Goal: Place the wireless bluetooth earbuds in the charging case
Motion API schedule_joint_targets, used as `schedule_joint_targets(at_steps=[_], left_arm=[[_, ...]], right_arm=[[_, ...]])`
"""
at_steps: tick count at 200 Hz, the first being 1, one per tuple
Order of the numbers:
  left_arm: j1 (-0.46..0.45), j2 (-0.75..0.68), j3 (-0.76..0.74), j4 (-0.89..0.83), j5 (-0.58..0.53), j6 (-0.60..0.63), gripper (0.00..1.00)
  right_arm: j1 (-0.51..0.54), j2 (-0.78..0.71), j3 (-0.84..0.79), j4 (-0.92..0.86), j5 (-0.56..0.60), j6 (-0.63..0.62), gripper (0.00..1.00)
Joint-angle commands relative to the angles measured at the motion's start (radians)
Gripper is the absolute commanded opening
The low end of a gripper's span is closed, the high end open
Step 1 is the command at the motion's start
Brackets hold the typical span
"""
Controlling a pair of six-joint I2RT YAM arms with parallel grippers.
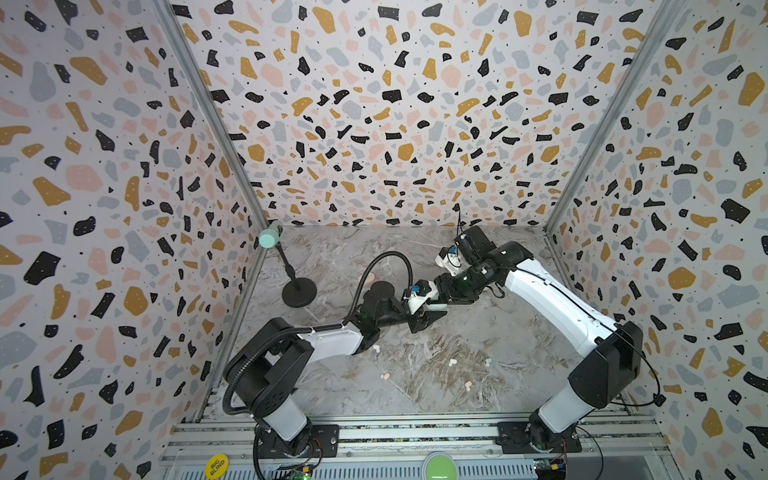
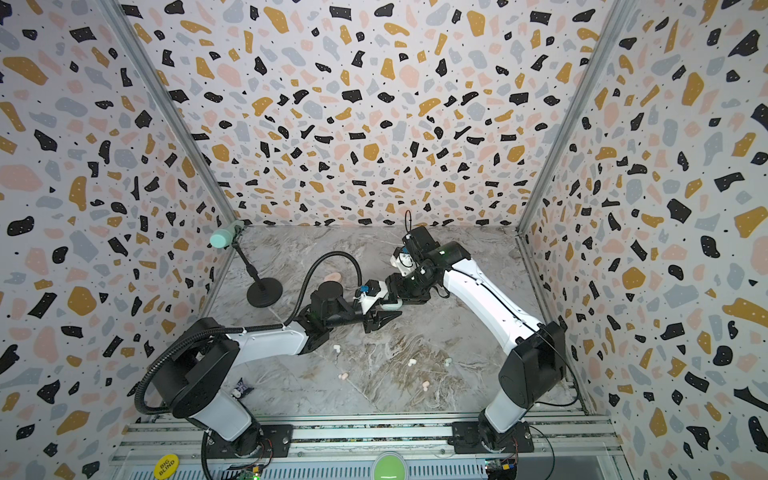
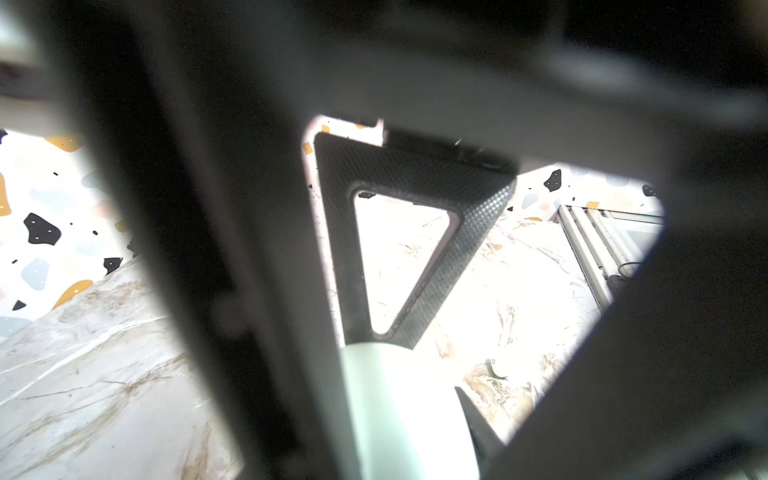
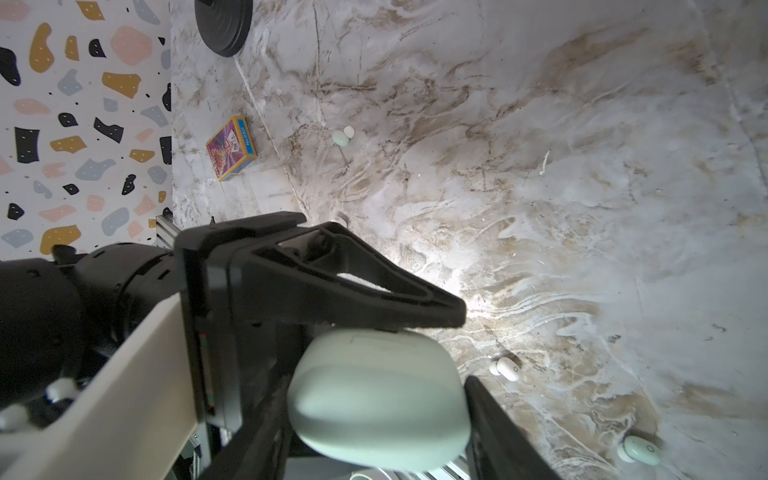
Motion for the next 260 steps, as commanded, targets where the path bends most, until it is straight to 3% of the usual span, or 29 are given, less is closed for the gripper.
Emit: schedule_joint_targets(at_steps=[1,113,223,260], left_arm=[[-0.009,-0.031,0.03,0.052,0.026,0.011,0.49],[-0.009,-0.041,0.046,0.042,0.029,-0.008,0.27],[-0.008,-0.049,0.039,-0.003,0.01,-0.05,0.0],[-0.009,-0.055,0.039,-0.038,0.008,-0.04,0.0]], right_arm=[[0.01,-0.033,-0.003,0.013,-0.031,0.001,0.46],[0.01,-0.033,-0.018,0.013,-0.051,0.001,0.46],[-0.044,-0.084,-0.038,0.024,-0.071,0.009,0.83],[-0.081,-0.11,-0.056,0.023,-0.081,0.007,0.9]])
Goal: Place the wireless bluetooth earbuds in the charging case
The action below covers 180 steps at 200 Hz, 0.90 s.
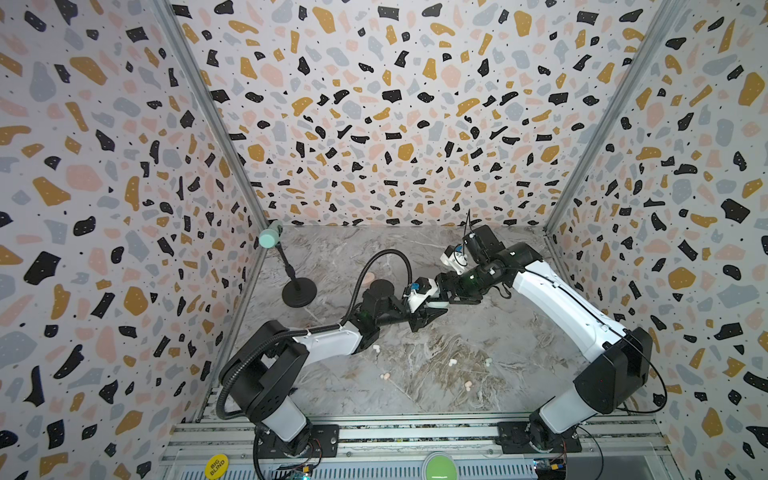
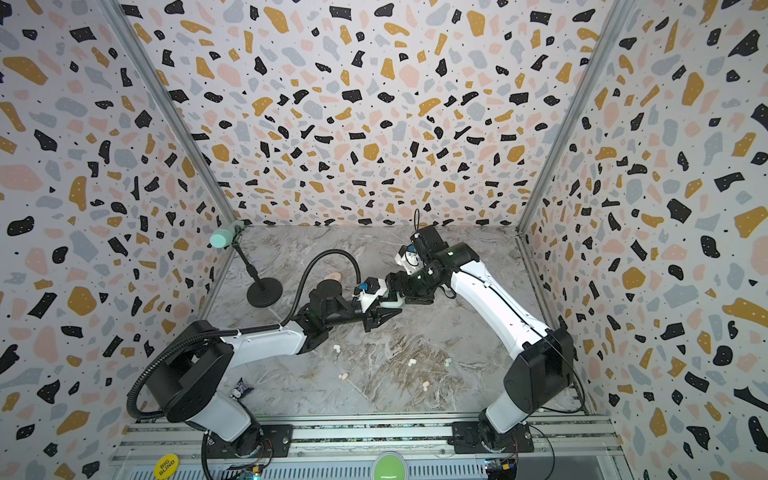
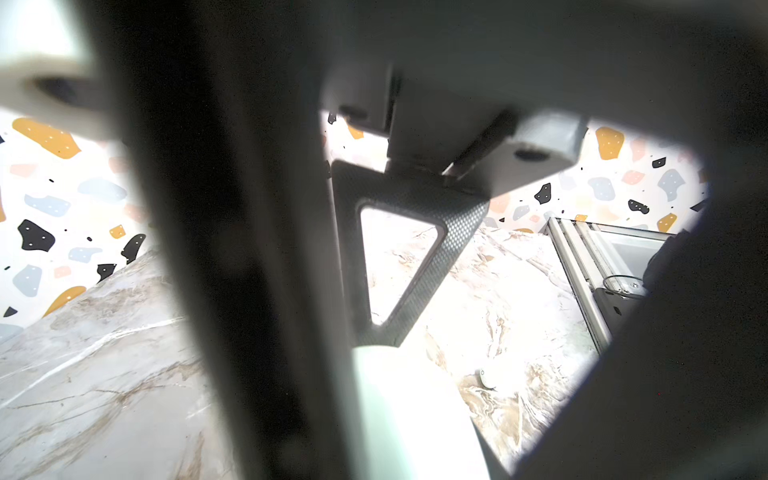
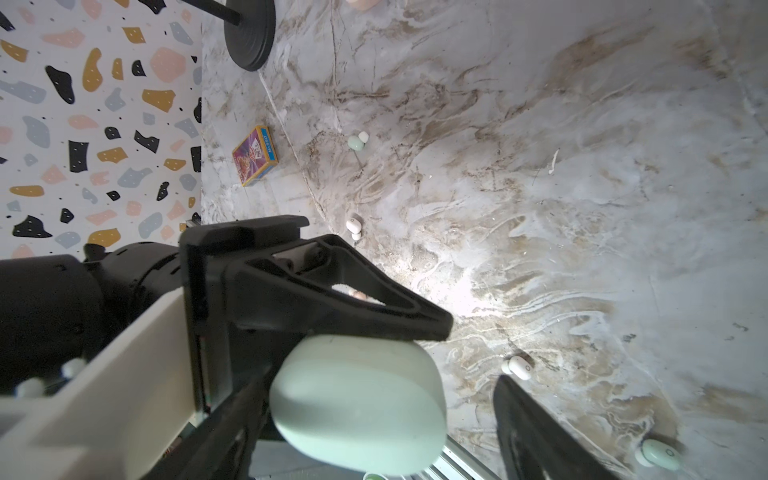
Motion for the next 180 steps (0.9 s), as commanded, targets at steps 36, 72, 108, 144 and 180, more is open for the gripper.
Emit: schedule_joint_targets(at_steps=[36,72,108,144,180], left_arm=[[-0.004,-0.036,0.04,-0.074,0.026,0.039,0.0],[-0.002,-0.056,0.026,-0.103,0.065,0.045,0.0],[0.007,-0.077,0.042,-0.236,0.142,0.108,0.0],[0.009,-0.115,0.024,-0.259,0.162,0.112,0.0],[0.009,-0.126,0.017,-0.257,0.176,0.105,0.0]], right_arm=[[-0.081,-0.091,-0.041,-0.024,-0.015,-0.02,0.93],[-0.105,-0.141,-0.069,-0.002,0.032,-0.097,0.92],[-0.014,-0.279,-0.234,0.185,0.187,-0.235,0.9],[0.082,-0.419,-0.42,0.419,0.191,-0.315,0.84],[0.119,-0.478,-0.496,0.518,0.203,-0.376,0.8]])
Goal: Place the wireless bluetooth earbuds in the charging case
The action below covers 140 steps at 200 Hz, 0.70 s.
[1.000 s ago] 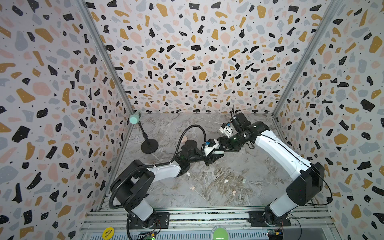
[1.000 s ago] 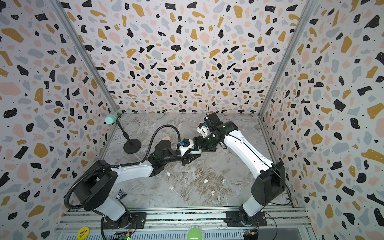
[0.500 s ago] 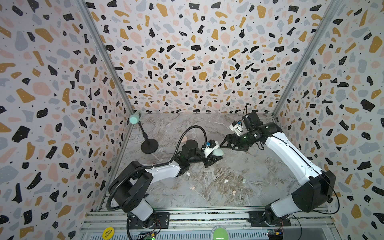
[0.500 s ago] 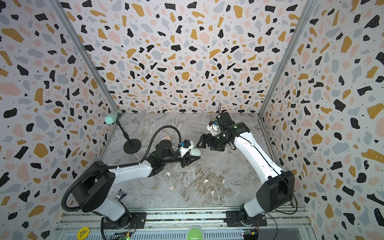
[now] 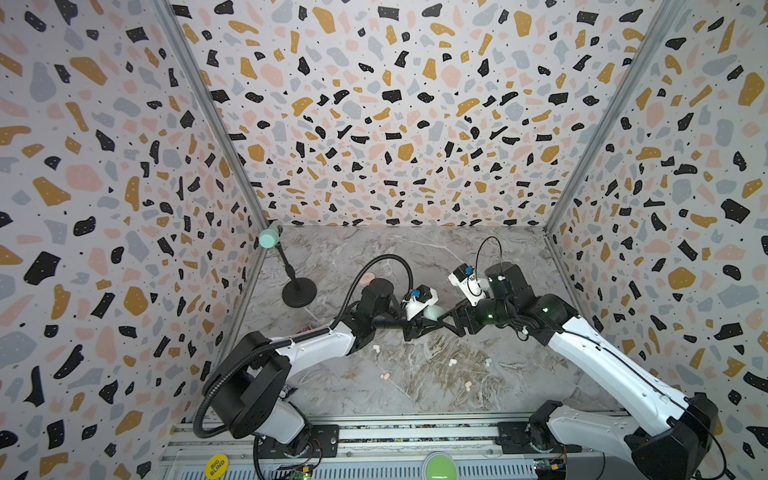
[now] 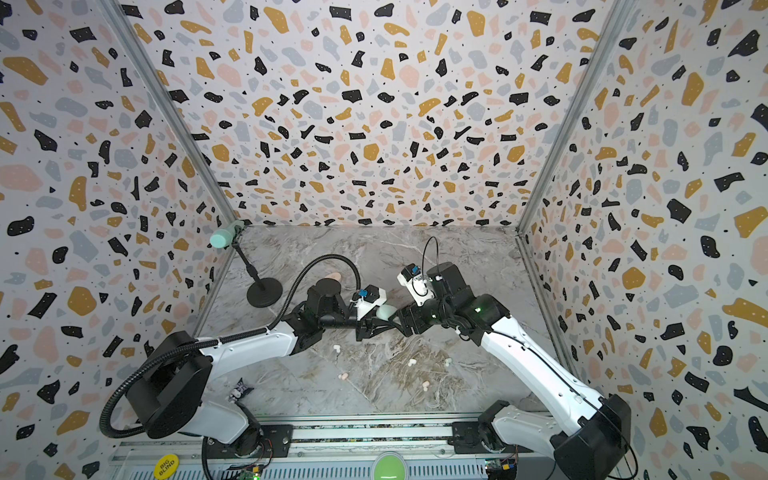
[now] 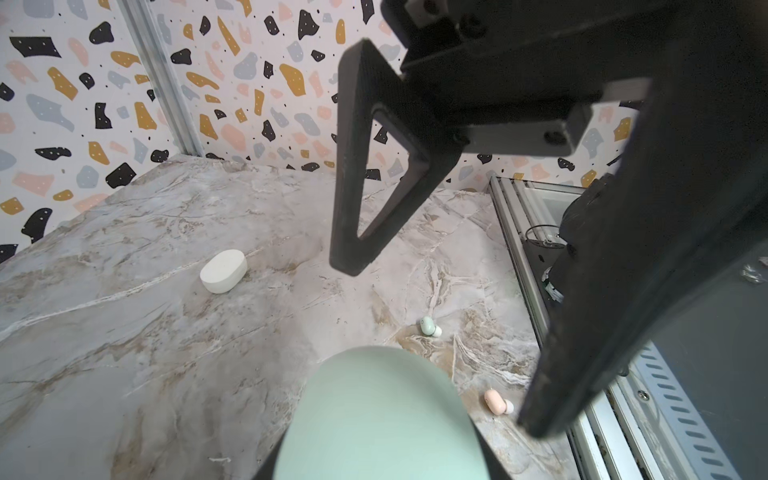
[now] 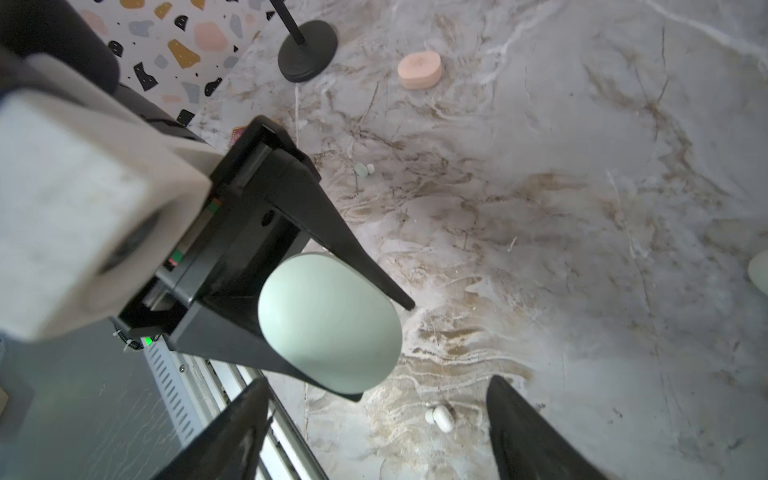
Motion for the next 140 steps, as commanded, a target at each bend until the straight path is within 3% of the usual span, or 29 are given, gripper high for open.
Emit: schedule_joint_targets(at_steps=[1,140], left_arm=[[0.005,-0.021,0.005,0.013,0.038,0.019,0.0],[0.005,-0.025,0.024,-0.01,0.08,0.021,0.0]], right_arm=[[0.019,-0.034,-0.011,0.118,0.033,-0.082,0.79],[0.097,0.005,-0.044,0.077,0.19,-0.166,0.74]])
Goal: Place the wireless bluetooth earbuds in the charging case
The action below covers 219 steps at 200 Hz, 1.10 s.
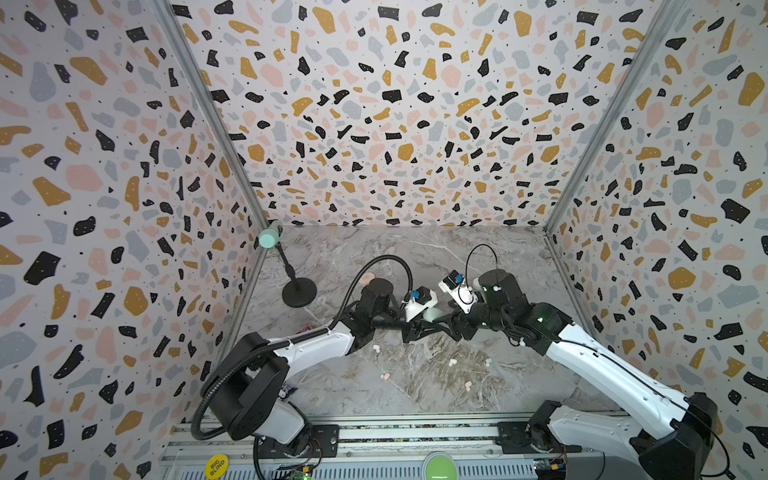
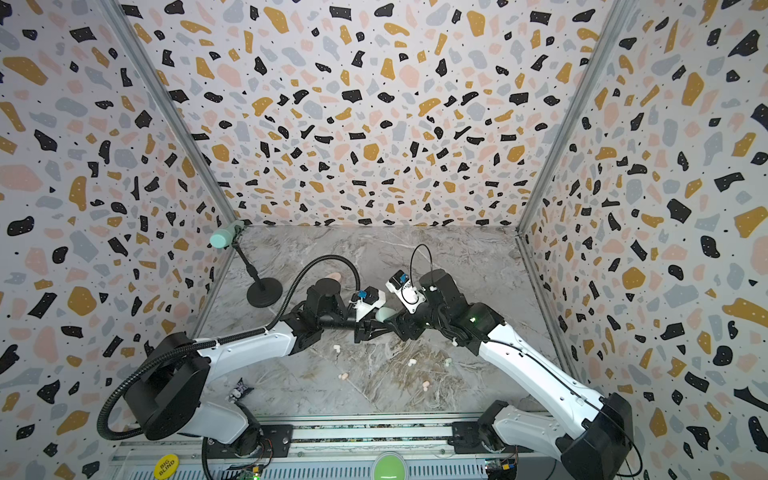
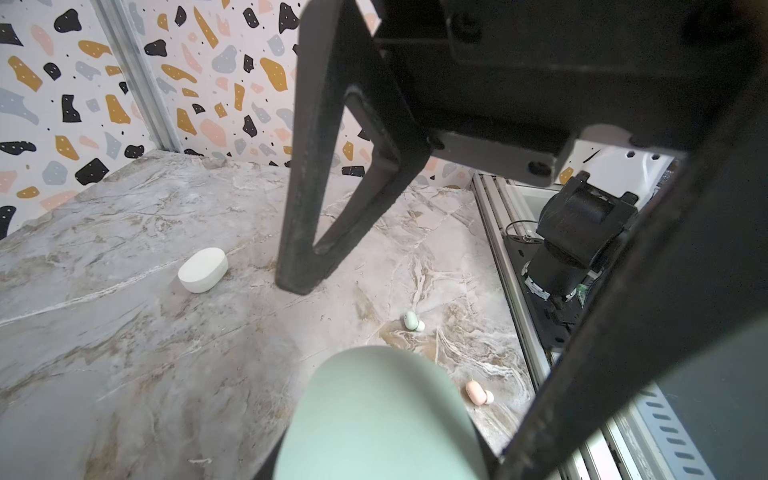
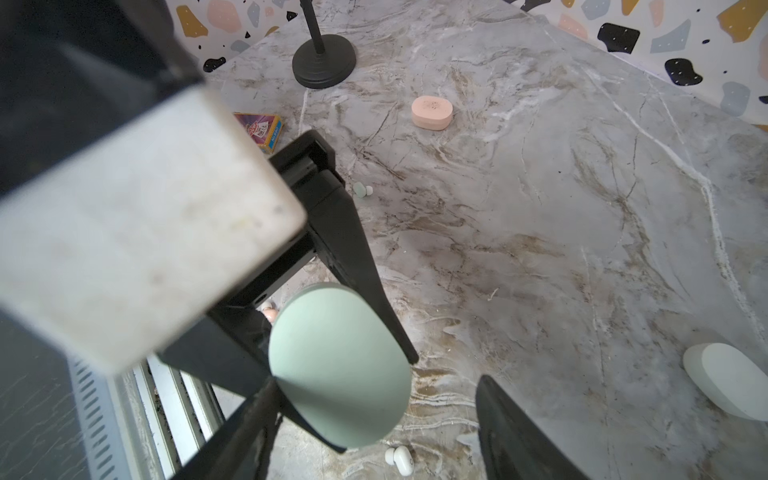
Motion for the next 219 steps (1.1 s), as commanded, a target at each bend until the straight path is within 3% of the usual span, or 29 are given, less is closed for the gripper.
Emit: schedule_joint_targets(at_steps=[1,83,120,171,219], left_arm=[[0.002,-0.02,0.023,0.028,0.039,0.015,0.0],[0.0,-0.029,0.011,0.071,0.079,-0.035,0.0],[0.001,-0.025,0.002,0.079,0.085,-0.04,0.0],[0.001,-0.018,-0.009,0.137,0.091,-0.088,0.0],[0.001,0.007,-0.027,0.231,0.082,-0.184,0.0]], right_arm=[[0.012,0.01,-0.005,-0.01,0.071,-0.021,0.74],[0.034,0.014,0.018,0.026,0.29,-0.005,0.73],[-0.046,0.011,0.047,0.032,0.222,0.048,0.73],[-0.075,0.012,0.075,0.023,0.16,0.064,0.74],[-0.095,0.001,0.094,-0.001,0.086,0.078,0.81]])
